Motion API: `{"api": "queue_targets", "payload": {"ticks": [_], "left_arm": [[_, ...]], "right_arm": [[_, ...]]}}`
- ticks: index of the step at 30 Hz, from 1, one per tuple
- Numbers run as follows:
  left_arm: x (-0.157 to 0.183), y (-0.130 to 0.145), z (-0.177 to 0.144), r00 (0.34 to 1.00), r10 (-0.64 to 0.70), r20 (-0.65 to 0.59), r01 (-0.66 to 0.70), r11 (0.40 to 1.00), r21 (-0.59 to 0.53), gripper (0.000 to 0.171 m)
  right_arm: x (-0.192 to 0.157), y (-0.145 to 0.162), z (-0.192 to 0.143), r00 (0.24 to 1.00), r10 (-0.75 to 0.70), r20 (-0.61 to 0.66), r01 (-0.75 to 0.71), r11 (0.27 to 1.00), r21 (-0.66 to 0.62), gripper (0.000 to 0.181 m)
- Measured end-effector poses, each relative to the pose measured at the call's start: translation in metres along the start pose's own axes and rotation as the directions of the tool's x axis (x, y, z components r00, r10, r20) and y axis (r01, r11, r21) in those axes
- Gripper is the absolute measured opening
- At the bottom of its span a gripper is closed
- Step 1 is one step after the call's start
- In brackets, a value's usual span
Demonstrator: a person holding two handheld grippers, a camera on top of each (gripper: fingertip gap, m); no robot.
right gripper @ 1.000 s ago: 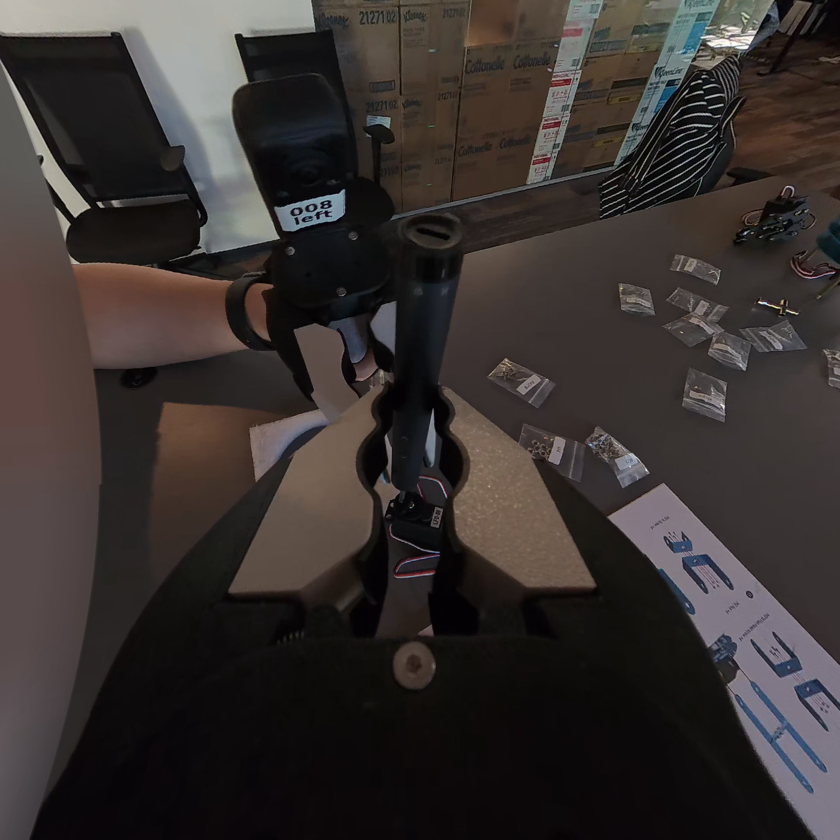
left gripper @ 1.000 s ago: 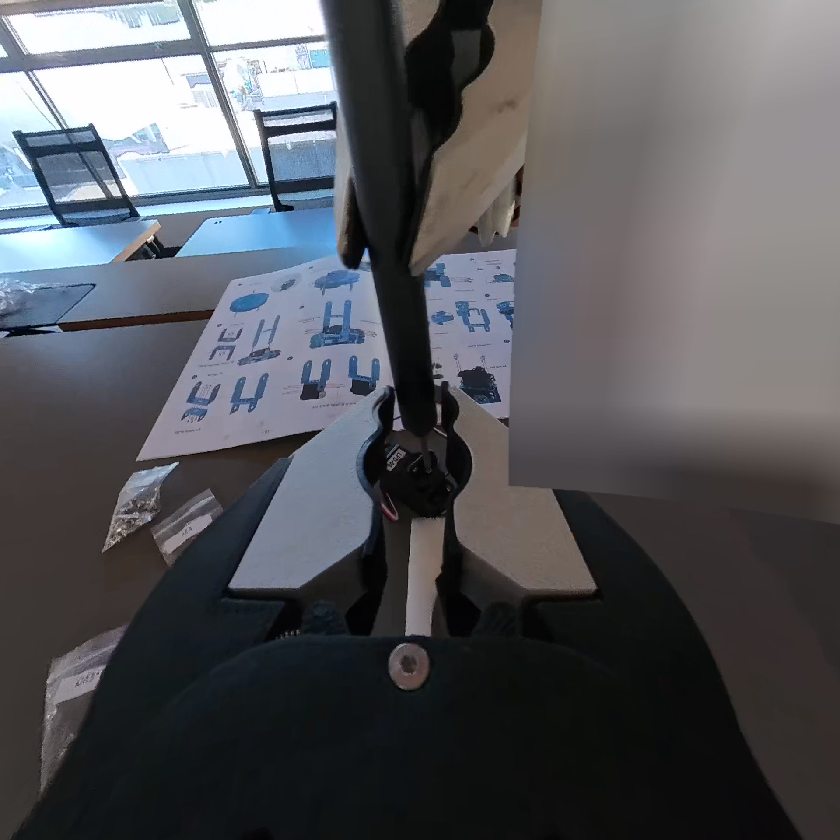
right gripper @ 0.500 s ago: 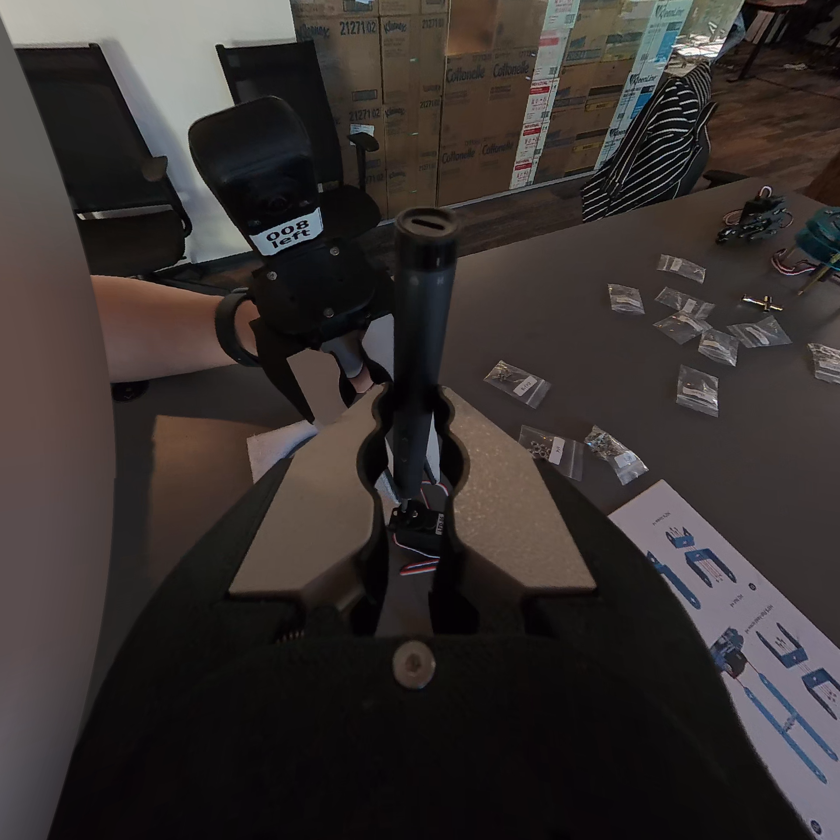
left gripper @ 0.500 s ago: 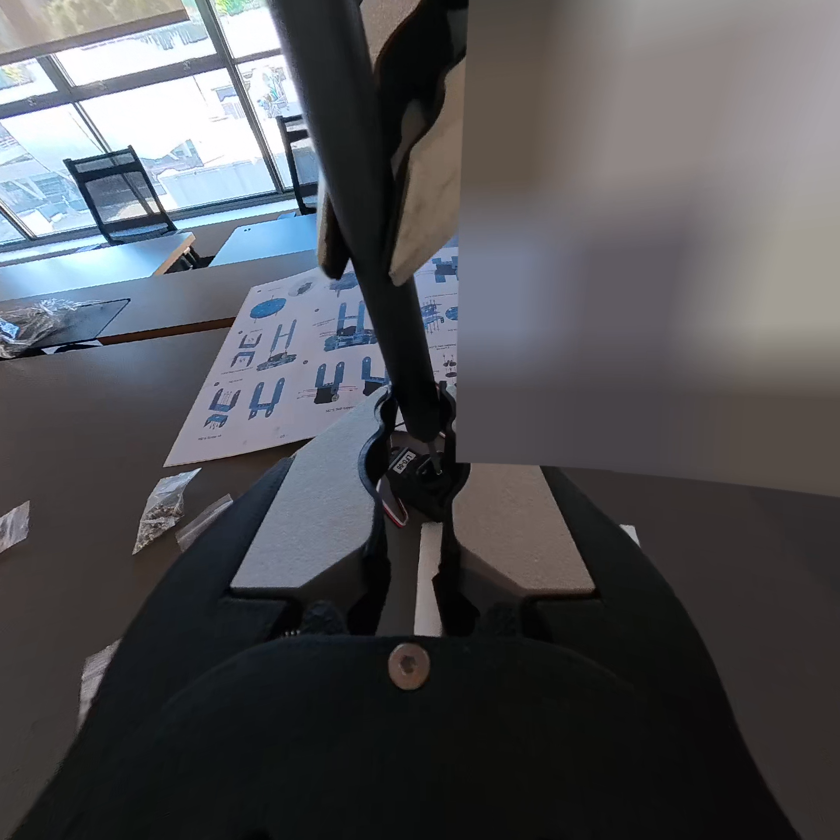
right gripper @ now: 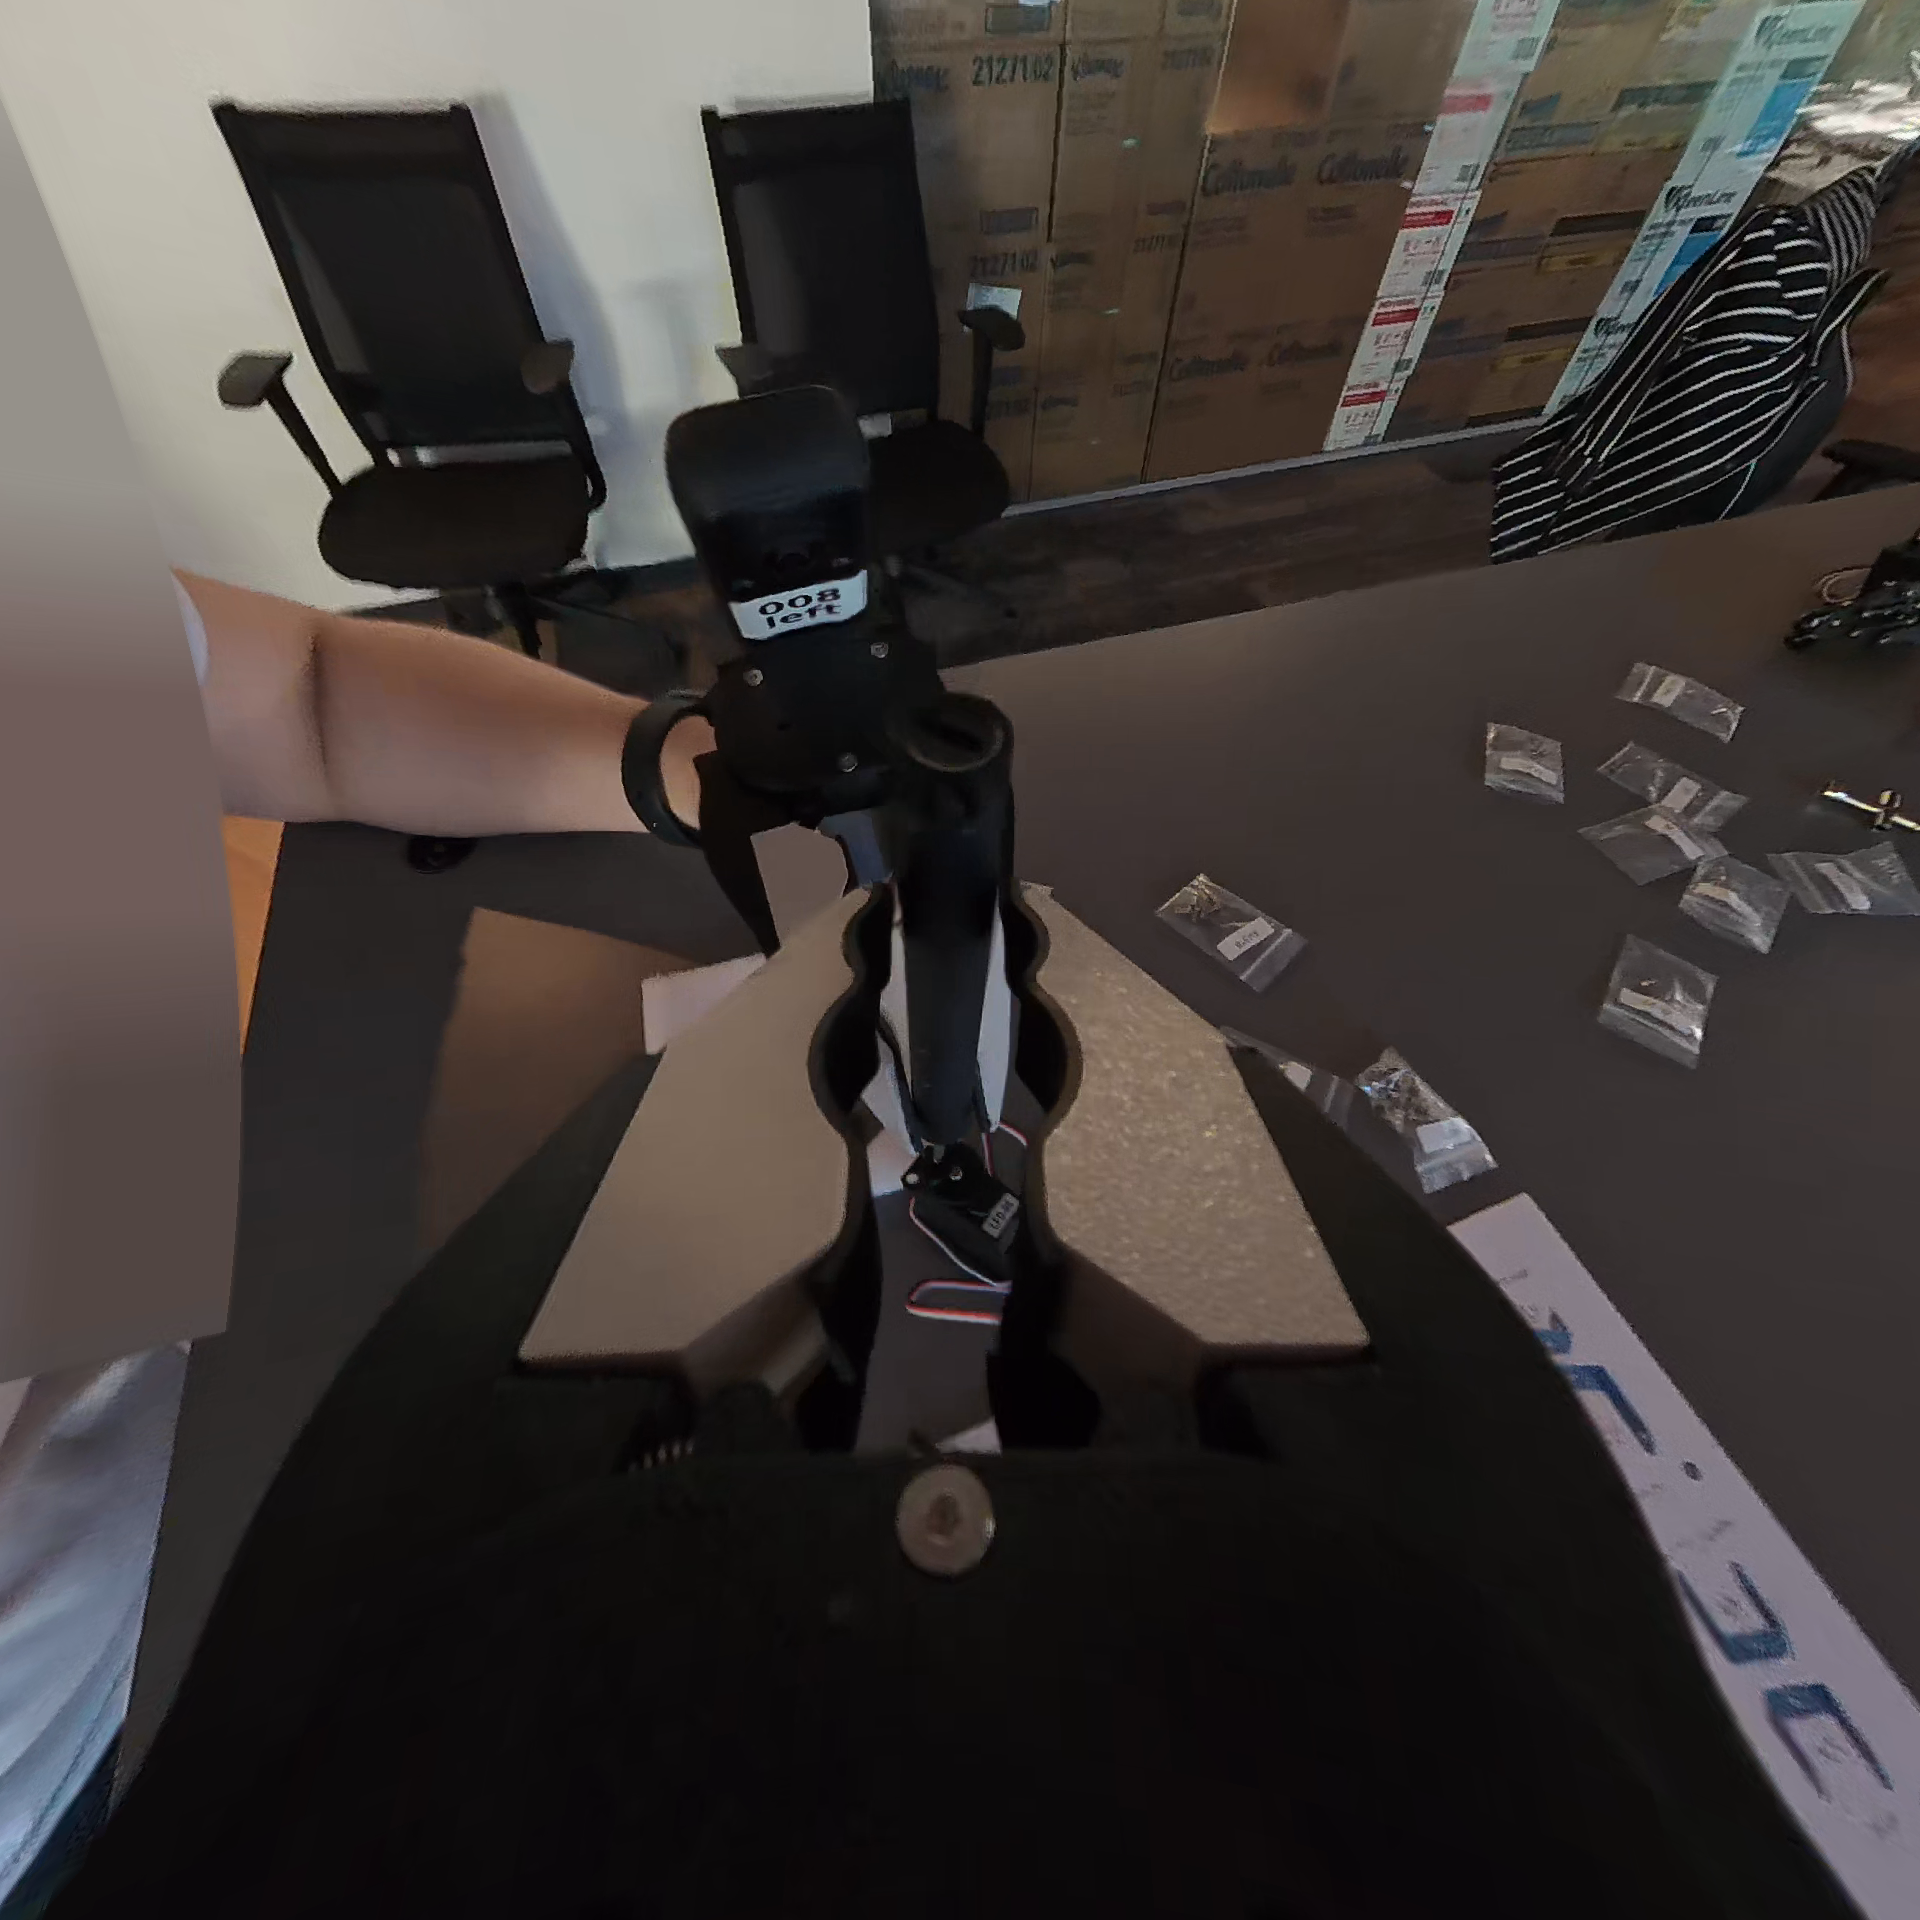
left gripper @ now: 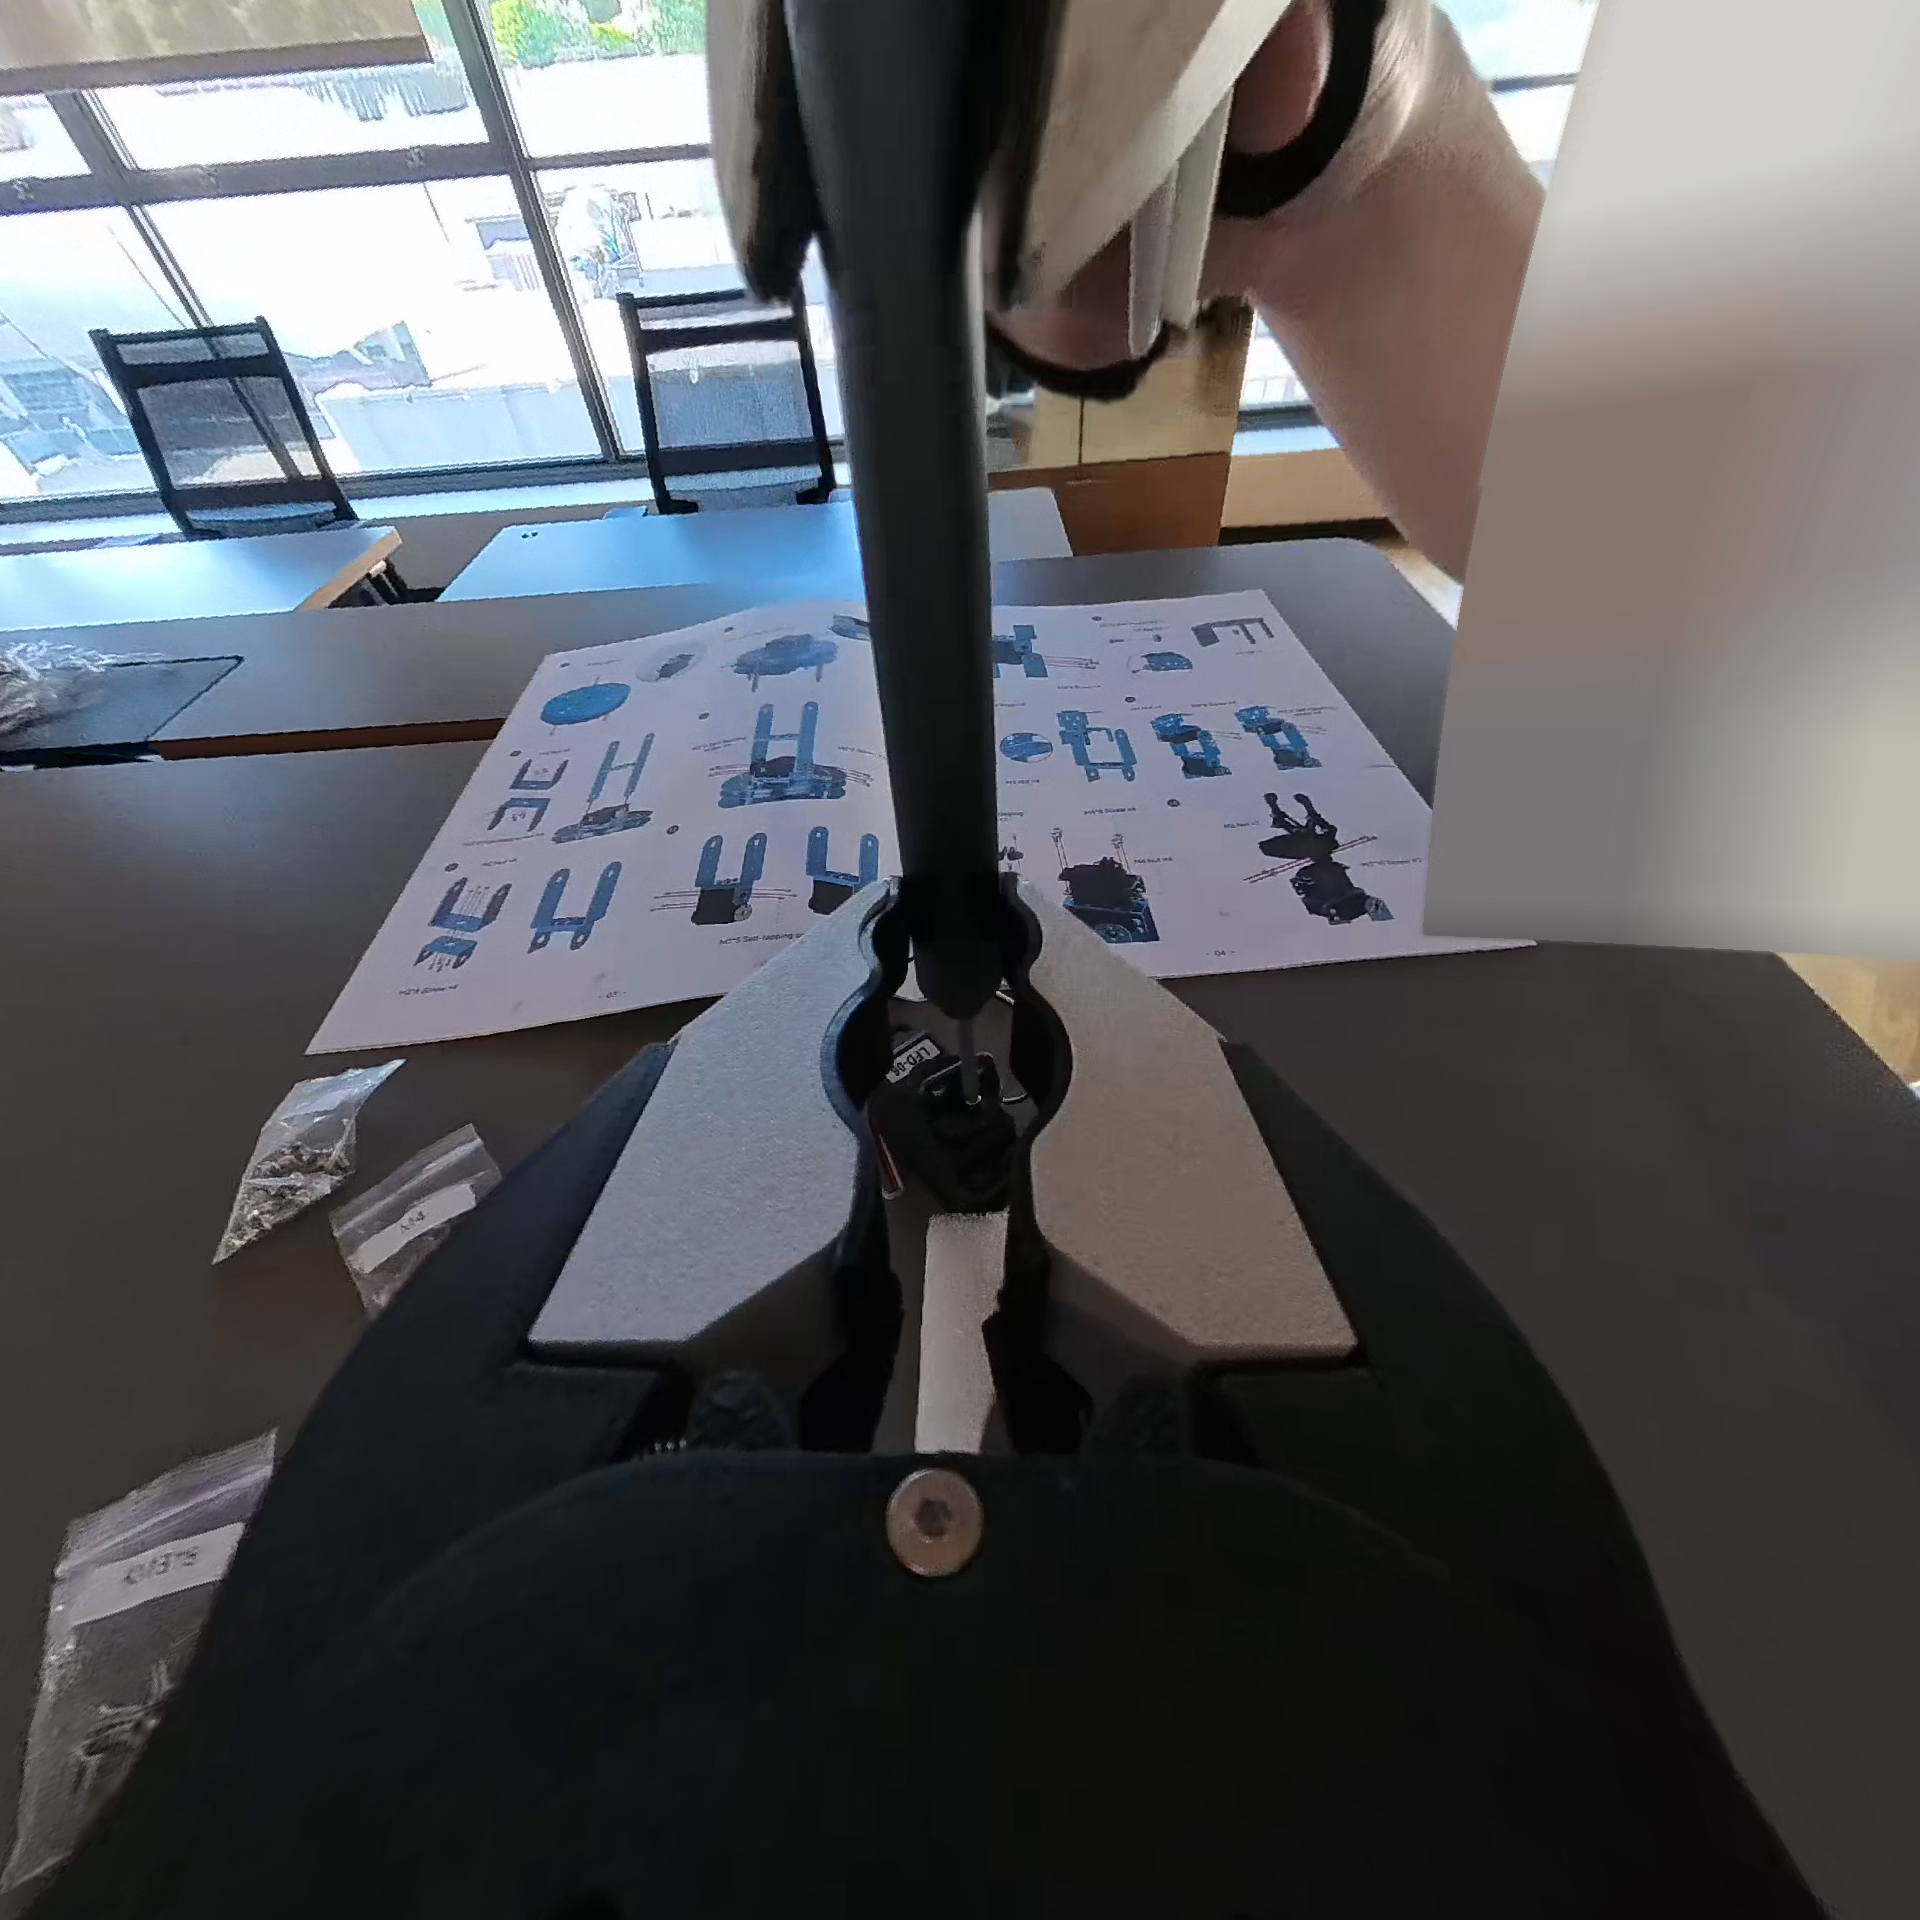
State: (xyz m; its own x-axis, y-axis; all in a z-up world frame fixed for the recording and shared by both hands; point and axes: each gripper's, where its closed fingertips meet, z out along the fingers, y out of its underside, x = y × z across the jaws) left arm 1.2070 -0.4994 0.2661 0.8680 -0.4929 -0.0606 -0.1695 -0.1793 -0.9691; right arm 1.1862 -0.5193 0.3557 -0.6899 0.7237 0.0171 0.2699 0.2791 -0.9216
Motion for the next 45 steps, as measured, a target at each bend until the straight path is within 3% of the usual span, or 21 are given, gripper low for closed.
{"api": "queue_targets", "payload": {"ticks": [3,9,13,18,20,23,28,34,45], "left_arm": [[-0.001,0.000,-0.002,1.000,-0.018,-0.009,0.018,1.000,0.015,0.015],[0.001,0.000,-0.001,1.000,-0.016,-0.018,0.016,1.000,0.024,0.015],[0.001,0.000,-0.002,0.999,-0.024,-0.025,0.025,0.999,0.032,0.015],[0.002,0.000,-0.002,0.999,-0.020,-0.031,0.021,0.999,0.031,0.015],[0.003,0.000,-0.001,0.999,-0.013,-0.033,0.013,1.000,0.028,0.015],[0.004,0.000,-0.001,0.999,-0.017,-0.044,0.019,0.999,0.033,0.015],[0.004,0.000,-0.003,0.999,-0.011,-0.043,0.012,0.999,0.032,0.015],[0.004,0.000,-0.003,0.999,-0.016,-0.052,0.018,0.999,0.034,0.015],[0.002,0.000,-0.003,0.998,-0.045,-0.050,0.047,0.998,0.042,0.015]], "right_arm": [[0.006,-0.003,-0.007,0.994,-0.109,-0.019,0.106,0.987,-0.123,0.029],[0.001,-0.024,-0.030,0.923,-0.356,0.144,0.384,0.861,-0.334,0.043],[-0.006,-0.040,-0.024,0.852,-0.450,0.268,0.523,0.760,-0.387,0.040],[-0.012,-0.031,-0.013,0.808,-0.429,0.405,0.589,0.622,-0.516,0.027],[-0.009,-0.029,-0.010,0.807,-0.421,0.414,0.591,0.583,-0.558,0.014],[-0.006,-0.024,-0.013,0.811,-0.398,0.429,0.585,0.522,-0.622,0.017],[-0.002,-0.023,-0.017,0.801,-0.407,0.439,0.597,0.485,-0.639,0.026],[-0.003,-0.020,-0.021,0.835,-0.357,0.419,0.549,0.481,-0.683,0.018],[-0.001,-0.021,-0.016,0.970,-0.158,0.186,0.238,0.448,-0.862,0.017]]}}
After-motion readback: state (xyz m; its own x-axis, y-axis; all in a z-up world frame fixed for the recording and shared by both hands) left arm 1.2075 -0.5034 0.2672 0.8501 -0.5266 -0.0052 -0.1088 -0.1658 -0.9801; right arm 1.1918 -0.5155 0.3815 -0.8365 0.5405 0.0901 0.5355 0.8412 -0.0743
